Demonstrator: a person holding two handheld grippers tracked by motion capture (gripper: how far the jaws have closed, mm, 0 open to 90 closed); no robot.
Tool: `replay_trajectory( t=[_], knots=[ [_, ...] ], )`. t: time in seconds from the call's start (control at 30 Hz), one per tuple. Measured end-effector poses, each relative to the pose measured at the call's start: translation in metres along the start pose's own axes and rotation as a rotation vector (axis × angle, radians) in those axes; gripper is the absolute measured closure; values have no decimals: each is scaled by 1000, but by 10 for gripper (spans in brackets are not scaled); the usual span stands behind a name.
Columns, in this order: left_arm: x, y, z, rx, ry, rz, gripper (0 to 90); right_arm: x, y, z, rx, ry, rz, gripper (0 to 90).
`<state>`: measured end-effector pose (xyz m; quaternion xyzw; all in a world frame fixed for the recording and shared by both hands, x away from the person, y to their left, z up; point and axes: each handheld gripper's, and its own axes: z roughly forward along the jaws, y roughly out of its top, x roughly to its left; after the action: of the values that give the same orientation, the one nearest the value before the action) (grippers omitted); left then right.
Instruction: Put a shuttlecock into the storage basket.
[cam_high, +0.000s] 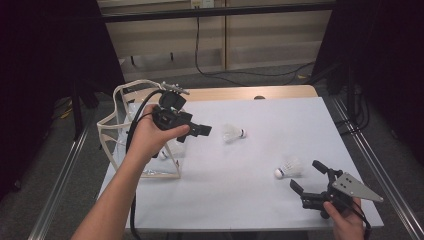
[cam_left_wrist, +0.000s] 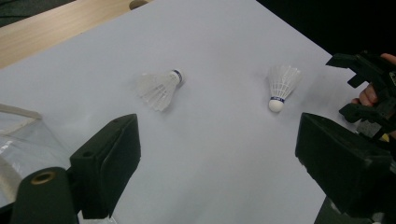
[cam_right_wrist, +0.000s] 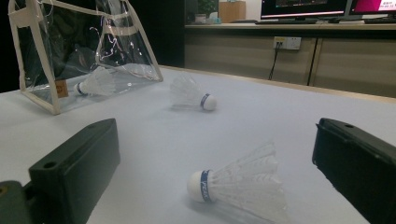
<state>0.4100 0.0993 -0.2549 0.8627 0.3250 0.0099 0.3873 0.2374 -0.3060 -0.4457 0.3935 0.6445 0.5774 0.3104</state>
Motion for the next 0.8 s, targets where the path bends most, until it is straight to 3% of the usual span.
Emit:
replay_trajectory(
  t=[0.8],
  knots=[
    [-8, -11, 22, 4, -27, 19, 119, 0, 0, 0, -2, 1, -1, 6]
  ],
)
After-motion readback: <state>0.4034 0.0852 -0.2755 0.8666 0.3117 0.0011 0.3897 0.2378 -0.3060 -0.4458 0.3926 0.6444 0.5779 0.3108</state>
